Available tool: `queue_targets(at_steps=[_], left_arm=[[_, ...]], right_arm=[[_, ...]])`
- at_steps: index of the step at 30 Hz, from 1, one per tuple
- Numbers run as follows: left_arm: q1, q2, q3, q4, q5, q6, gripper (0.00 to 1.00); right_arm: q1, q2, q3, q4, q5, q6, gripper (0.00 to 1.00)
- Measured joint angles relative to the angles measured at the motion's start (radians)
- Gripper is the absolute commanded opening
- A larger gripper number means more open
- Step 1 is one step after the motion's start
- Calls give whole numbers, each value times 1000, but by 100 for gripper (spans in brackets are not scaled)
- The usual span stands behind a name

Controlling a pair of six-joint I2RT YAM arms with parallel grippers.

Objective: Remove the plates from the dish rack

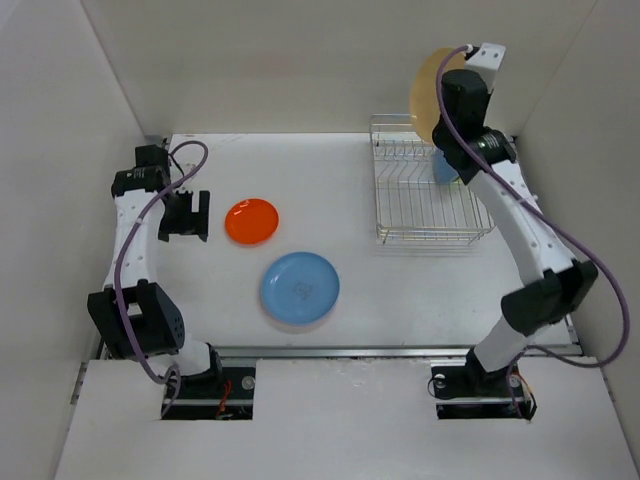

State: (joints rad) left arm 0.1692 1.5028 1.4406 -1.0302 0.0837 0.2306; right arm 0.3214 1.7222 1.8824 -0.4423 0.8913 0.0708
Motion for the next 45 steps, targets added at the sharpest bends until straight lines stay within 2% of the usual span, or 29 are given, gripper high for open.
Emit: queue_targets(at_steps=[2, 5, 9, 12, 15, 21, 26, 31, 32, 35, 38, 39, 43, 45], left_arm=[[0, -29, 0, -11, 5, 8, 87], [0, -73, 0, -23, 11, 16, 87], [0, -122, 0, -42, 14, 29, 87], [0, -137, -1, -53, 14, 38, 88], [0, -146, -10, -60, 14, 45, 88], [0, -166, -45, -66, 14, 50, 88], [0, -169, -64, -70, 15, 52, 88], [0, -169, -74, -71, 17, 58, 88], [0, -169, -74, -71, 17, 59, 88], [0, -169, -74, -71, 17, 60, 88], [0, -169, -74, -71, 17, 60, 88], [0, -169, -74, -71, 18, 60, 88], [0, -169, -76, -71, 18, 60, 88], [0, -169, -78, -71, 17, 60, 88]], right_arm=[[64, -101, -1, 14, -13, -16, 0], [157, -247, -53, 24, -154, -29, 0], [204, -338, -168, 6, -574, -34, 0], [238, -305, -286, 0, -850, -34, 0], [286, -176, -401, -19, -1073, -37, 0], [309, 20, -522, -86, -1323, -34, 0], [322, 68, -522, -66, -1401, -25, 0], [349, 135, -515, -57, -1390, -3, 0], [354, 150, -512, -55, -1384, 3, 6], [365, 187, -501, -44, -1359, 28, 12], [374, 194, -492, -40, -1309, 53, 47], [379, 194, -486, -41, -1287, 59, 62], [408, 180, -471, -44, -1195, 65, 74], [428, 157, -471, -59, -1145, 64, 74]])
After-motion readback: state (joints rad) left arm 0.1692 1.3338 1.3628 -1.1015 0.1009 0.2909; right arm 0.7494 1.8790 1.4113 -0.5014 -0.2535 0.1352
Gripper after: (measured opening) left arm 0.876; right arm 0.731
